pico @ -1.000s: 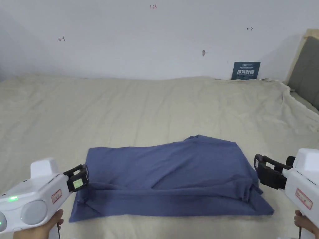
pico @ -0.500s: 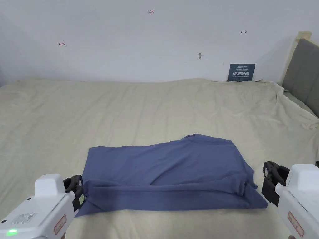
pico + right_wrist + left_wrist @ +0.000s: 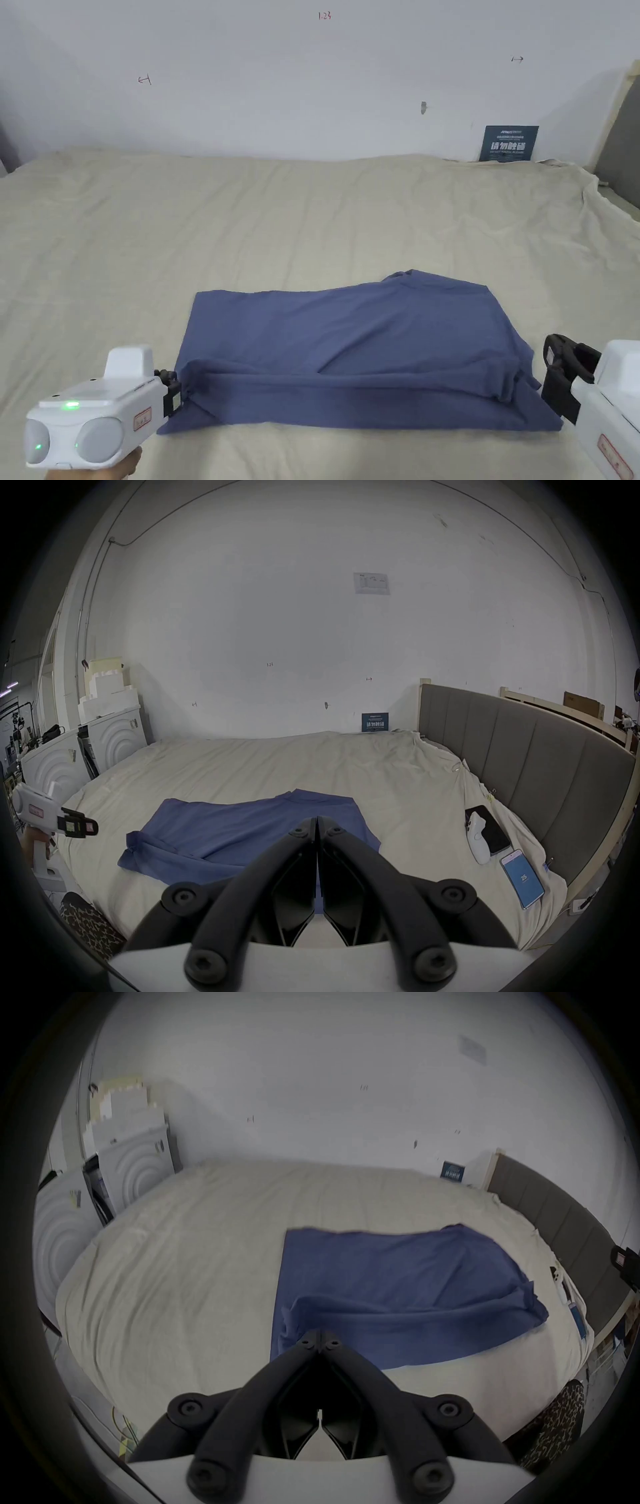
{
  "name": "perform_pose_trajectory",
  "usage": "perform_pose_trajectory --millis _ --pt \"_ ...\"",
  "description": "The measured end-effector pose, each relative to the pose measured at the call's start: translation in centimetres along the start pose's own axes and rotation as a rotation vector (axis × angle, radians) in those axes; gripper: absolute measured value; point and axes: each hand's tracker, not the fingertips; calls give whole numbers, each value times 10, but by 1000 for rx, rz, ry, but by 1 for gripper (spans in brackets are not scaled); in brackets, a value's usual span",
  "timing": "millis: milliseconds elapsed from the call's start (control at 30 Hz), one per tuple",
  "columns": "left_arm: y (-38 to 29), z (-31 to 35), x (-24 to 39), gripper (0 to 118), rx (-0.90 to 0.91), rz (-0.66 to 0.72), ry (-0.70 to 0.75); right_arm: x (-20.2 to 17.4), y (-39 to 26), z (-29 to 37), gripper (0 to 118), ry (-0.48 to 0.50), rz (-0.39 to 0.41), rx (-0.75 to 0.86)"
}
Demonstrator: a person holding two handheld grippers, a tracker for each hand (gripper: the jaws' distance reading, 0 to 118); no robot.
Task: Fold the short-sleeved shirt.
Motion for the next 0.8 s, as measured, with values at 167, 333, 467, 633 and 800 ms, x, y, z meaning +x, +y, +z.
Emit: perform_pose_trajectory --millis 167,333,467,633,800 --pt "-2 -50 -18 29 -167 73 37 4 -5 -14 0 -8 -6 -34" --pt "-9 -85 -34 65 -251 179 60 8 -10 -28 0 -17 -22 -68" --pt "-13 -102 -34 65 -336 178 56 11 -15 -38 0 -11 -43 -95" --pt "-17 -115 -32 64 -365 165 78 12 -19 -44 0 -12 -51 -115" --pt "-16 -114 -31 16 -353 115 63 17 -21 -46 0 -15 -56 -129"
